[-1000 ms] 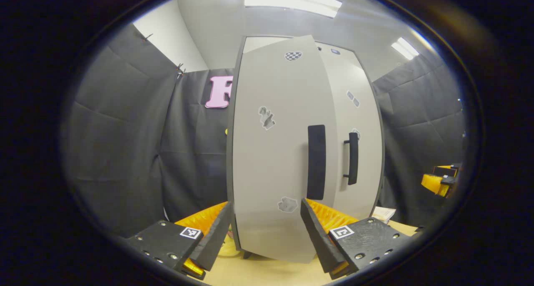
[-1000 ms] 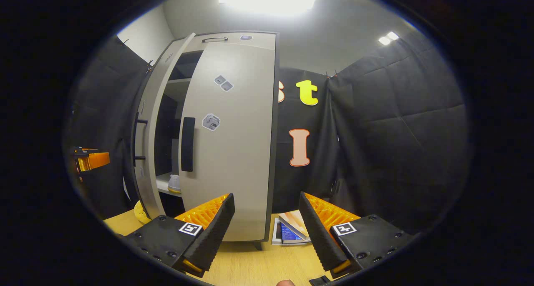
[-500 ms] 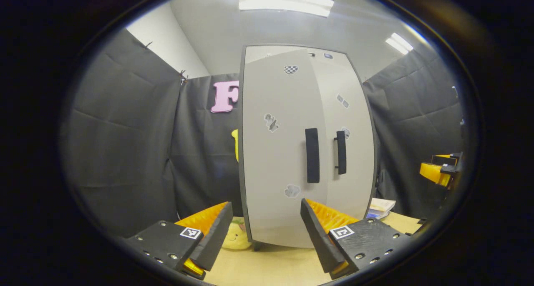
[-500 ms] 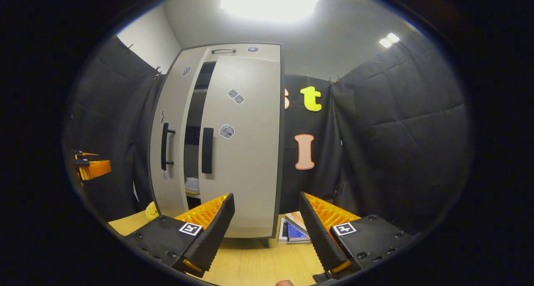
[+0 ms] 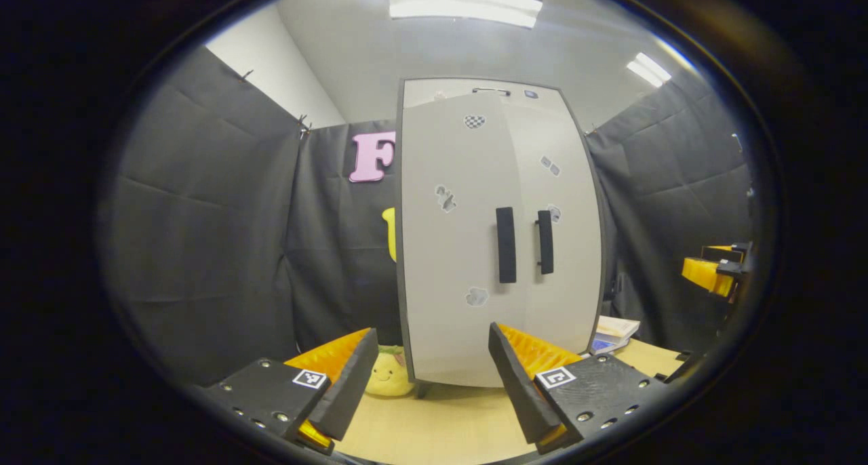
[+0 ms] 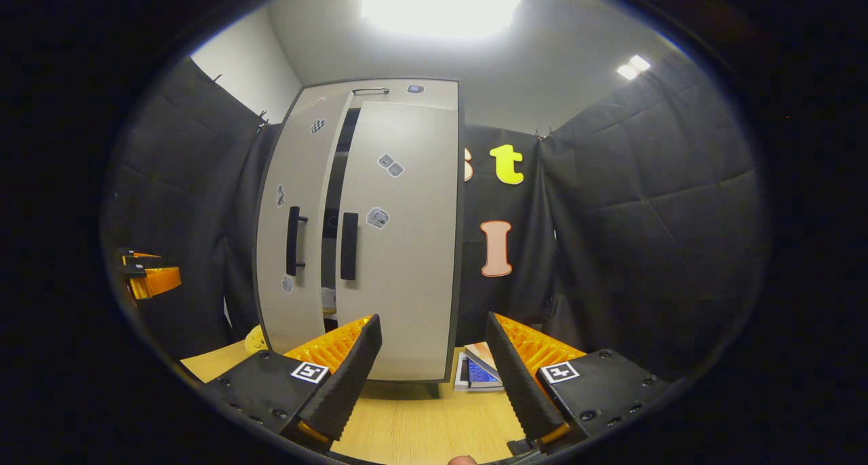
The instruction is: Grab one shoe with the right hand and put it into the shoe cabinet, grab the other shoe with the left hand and put it into the shoe cabinet; then close the right door with the right hand and the left door with the left hand.
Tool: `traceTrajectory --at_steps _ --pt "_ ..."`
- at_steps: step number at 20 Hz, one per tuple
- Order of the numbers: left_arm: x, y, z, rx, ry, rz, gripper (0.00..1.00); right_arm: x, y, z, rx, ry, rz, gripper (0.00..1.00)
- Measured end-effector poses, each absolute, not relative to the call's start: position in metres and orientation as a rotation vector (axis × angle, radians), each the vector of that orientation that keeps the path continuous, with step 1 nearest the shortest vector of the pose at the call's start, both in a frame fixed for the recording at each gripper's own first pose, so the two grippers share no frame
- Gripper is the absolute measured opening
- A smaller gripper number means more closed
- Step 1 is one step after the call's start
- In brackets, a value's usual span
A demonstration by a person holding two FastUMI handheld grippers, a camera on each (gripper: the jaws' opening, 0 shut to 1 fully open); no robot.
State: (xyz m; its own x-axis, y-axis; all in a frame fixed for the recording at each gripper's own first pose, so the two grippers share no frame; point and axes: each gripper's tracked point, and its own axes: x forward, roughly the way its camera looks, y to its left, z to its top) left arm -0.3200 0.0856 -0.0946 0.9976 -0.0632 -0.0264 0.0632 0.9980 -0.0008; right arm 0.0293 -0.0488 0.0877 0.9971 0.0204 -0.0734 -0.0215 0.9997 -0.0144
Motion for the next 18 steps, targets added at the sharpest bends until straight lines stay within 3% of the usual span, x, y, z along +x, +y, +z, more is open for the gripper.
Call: traceTrajectory --at_steps 18 --pt "-0.336 0.097 -0.097 0.007 0.039 -0.055 0.94 0.021 -0.049 0.091 -0.011 0.072 0.026 0.96"
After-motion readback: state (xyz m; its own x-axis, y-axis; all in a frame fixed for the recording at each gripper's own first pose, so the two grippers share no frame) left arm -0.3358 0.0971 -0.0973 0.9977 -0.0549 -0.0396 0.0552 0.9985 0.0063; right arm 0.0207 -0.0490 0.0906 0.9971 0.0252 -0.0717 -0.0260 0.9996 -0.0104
